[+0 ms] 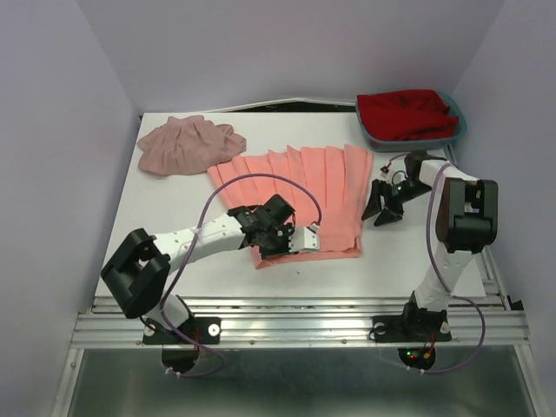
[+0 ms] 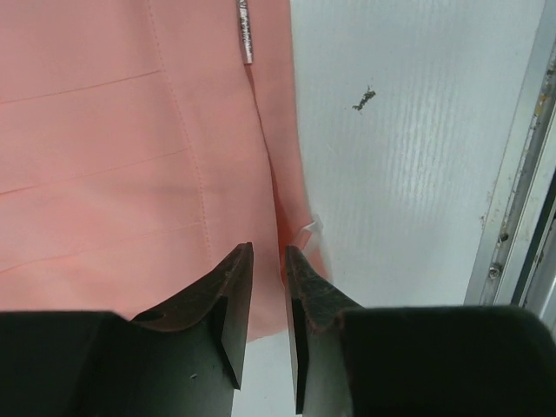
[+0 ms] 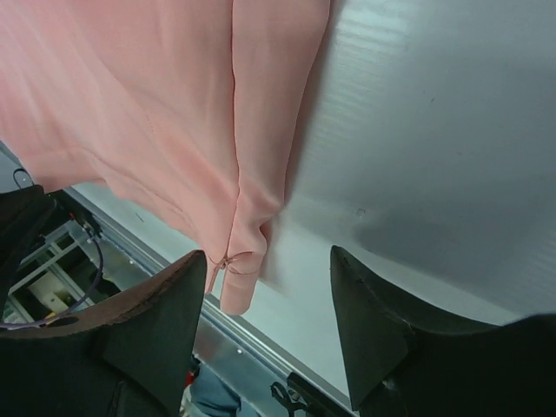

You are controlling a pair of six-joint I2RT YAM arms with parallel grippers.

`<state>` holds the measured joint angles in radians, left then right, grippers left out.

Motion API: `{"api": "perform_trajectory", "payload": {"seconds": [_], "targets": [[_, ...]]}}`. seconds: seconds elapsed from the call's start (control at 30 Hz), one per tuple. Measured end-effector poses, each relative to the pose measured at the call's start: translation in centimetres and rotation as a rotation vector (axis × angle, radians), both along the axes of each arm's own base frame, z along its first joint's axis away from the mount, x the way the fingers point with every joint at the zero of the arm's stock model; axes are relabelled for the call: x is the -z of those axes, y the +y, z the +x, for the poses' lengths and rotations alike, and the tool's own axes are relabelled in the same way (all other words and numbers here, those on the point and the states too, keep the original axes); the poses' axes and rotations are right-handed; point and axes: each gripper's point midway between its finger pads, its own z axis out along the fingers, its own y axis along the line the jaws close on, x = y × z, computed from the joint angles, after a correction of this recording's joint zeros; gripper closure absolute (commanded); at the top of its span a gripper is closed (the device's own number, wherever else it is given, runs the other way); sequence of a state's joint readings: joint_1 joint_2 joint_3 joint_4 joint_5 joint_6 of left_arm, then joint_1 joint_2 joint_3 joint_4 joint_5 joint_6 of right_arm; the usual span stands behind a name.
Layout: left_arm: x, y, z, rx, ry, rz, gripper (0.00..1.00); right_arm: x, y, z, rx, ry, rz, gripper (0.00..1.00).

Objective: Fold and stack the skirts
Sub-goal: Fold the skirt

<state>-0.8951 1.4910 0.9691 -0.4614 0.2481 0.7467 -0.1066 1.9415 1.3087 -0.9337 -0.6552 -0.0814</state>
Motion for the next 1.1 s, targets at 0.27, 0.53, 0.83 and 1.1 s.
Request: {"api": "perform_trajectory", "payload": {"seconds": [0.27,0.53,0.83,1.1], "targets": [[0.0,0.7,2.8,-0.173,0.01,-0.054,0.67,1.4,1.6,-2.9,0.003,0.102,0.085,0.38],[2.3,3.2,0.8,-0.168,0.069,0.009,0.73,2.0,3.7,-4.3,-0.012,0.168,0.124,0.8],[5.0,3.3,-1.8,-0.068,0.107,0.095,0.78,3.6,1.6,-3.7,-0.047,0.126,-0.056,0.99],[2.9,-6.6,-4.2,0.127,0.205,0.028,0.75,2.1,-2.2,3.8,-0.126,-0.138,-0.281,0.99]]}}
